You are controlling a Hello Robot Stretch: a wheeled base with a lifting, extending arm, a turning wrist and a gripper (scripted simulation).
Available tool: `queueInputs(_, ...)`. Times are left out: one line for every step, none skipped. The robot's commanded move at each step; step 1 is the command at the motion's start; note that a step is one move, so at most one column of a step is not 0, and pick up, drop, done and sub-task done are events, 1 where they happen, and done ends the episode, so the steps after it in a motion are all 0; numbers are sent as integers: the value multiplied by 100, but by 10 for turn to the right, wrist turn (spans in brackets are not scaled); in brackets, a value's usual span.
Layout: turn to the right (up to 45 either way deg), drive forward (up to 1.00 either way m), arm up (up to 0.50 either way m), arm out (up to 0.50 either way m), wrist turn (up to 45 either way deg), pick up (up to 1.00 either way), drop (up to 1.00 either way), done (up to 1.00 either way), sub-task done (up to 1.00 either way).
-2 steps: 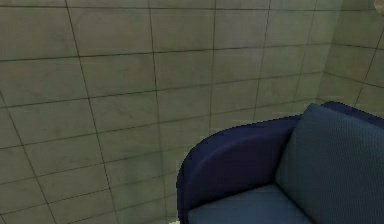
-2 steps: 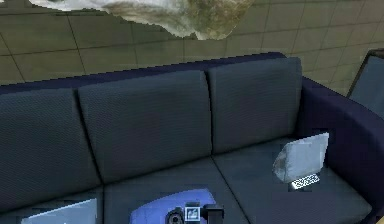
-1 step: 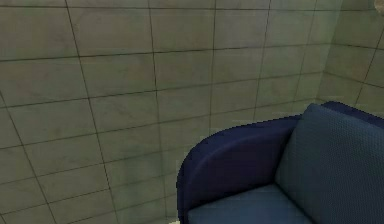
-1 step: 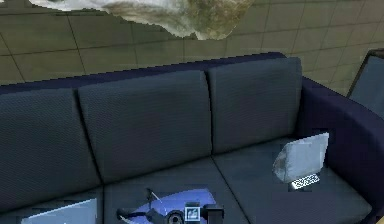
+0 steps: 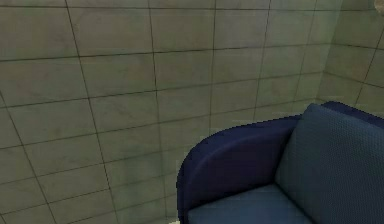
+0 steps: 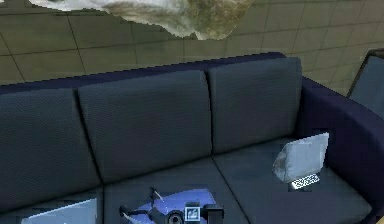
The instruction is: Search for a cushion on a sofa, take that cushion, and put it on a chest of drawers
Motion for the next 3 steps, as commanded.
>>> queueInputs(0,0,-30,0,0,0,0,0,0)
queueInputs(0,0,0,0,0,100,0,0,0)
queueInputs(0,0,10,0,0,0,0,0,0)
